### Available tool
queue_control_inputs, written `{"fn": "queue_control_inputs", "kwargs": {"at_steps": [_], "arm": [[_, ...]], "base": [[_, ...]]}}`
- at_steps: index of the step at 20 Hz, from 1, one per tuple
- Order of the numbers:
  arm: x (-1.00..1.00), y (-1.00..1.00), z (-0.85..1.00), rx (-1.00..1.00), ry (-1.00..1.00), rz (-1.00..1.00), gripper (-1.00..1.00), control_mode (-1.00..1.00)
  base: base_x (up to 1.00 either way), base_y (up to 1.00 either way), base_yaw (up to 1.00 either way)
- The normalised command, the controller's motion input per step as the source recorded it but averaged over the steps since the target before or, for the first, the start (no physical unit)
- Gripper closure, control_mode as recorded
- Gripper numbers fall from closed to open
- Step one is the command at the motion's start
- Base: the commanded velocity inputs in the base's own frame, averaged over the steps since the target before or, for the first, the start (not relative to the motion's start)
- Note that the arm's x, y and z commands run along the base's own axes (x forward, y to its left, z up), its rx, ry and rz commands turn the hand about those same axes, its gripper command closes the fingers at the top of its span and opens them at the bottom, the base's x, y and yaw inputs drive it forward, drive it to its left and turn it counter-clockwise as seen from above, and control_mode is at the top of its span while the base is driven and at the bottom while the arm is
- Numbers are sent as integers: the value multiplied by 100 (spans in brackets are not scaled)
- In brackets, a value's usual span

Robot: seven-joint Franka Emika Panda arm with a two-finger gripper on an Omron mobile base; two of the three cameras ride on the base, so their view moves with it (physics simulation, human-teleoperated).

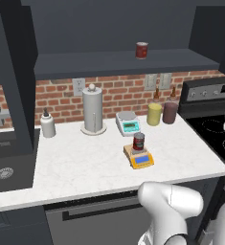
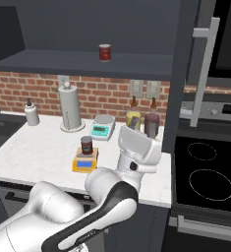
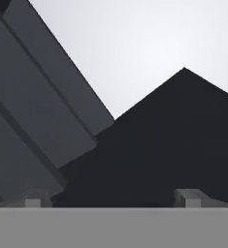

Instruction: Pick the canned food and place it on the digital scale for weighing, and close the cabinet.

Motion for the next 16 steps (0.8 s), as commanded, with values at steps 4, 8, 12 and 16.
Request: {"fn": "queue_control_inputs", "kwargs": {"at_steps": [4,8,12,16], "arm": [[0,-50,-4,-8,13,-22,-100,-100],[-3,-28,-14,-14,9,-22,-100,-100],[-43,0,-62,-25,3,-18,-100,-100],[-48,0,-64,-17,-4,-8,-100,-100]], "base": [[0,0,0],[0,0,0],[0,0,0],[0,0,0]]}}
